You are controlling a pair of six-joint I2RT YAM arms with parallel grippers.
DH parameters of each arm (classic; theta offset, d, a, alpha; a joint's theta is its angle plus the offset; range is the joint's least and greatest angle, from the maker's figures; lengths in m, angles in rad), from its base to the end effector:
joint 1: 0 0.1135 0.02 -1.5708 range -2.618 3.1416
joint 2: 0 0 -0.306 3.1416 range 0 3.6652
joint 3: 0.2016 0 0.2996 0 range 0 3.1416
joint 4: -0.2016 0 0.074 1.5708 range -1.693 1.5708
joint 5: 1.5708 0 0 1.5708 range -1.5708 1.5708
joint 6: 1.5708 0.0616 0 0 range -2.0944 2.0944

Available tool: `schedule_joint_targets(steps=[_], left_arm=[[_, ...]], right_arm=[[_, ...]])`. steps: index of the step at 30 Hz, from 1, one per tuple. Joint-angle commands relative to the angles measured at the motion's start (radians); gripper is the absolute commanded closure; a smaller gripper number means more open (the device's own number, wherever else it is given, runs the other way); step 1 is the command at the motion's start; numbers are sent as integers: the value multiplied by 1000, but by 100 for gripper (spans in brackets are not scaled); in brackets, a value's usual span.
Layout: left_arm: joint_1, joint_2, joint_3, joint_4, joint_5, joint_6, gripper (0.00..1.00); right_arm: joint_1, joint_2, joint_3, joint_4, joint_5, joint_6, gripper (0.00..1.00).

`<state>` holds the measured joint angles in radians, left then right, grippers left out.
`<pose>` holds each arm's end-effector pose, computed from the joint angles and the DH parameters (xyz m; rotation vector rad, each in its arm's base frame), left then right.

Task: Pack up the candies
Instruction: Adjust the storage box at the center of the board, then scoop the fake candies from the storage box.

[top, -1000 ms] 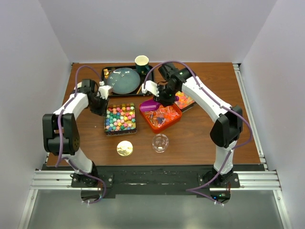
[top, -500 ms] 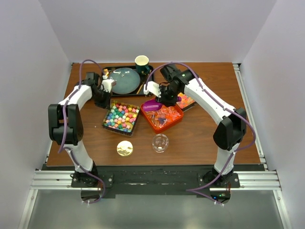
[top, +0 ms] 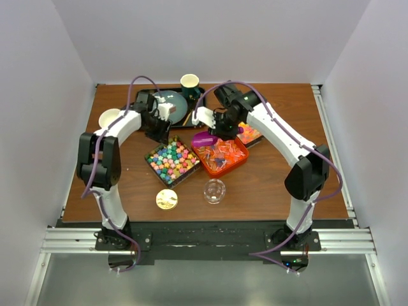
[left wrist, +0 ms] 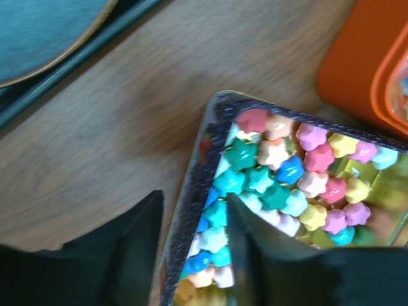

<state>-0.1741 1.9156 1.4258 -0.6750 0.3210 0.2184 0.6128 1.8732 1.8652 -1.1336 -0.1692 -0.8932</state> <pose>0.4526 -0.0993 0.1946 0.6146 2.6299 -0.4246 0.3713 0.2737 0.3408 -1.8760 1.9289 0.1440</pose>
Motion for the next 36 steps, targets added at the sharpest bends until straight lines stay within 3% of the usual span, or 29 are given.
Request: schedule_joint_targets(steps=[1, 6, 10, 11, 13, 16, 20, 36], left_arm=[[94, -160, -37, 32, -14, -44, 45], [174, -358, -172, 51, 45, 100, 39], [345, -438, -266, 19, 223, 411, 40], [373, -446, -280, -15, 336, 483, 39], [418, -455, -330, -32, 407, 684, 38], [420, -438, -373, -51, 493, 833, 36], [413, -366, -378, -66, 562, 917, 35], [409, -303, -521, 23, 664, 964, 37]], right_arm=[[33, 33, 173, -80, 28, -13, 100], [99, 112, 261, -173, 69, 11, 100], [156, 152, 284, -221, 115, 45, 100], [172, 159, 298, -232, 128, 62, 100], [189, 199, 318, -273, 167, 73, 100], [211, 266, 397, -345, 239, 92, 100], [241, 334, 534, -443, 330, 108, 100], [367, 291, 344, -456, 591, 10, 100]])
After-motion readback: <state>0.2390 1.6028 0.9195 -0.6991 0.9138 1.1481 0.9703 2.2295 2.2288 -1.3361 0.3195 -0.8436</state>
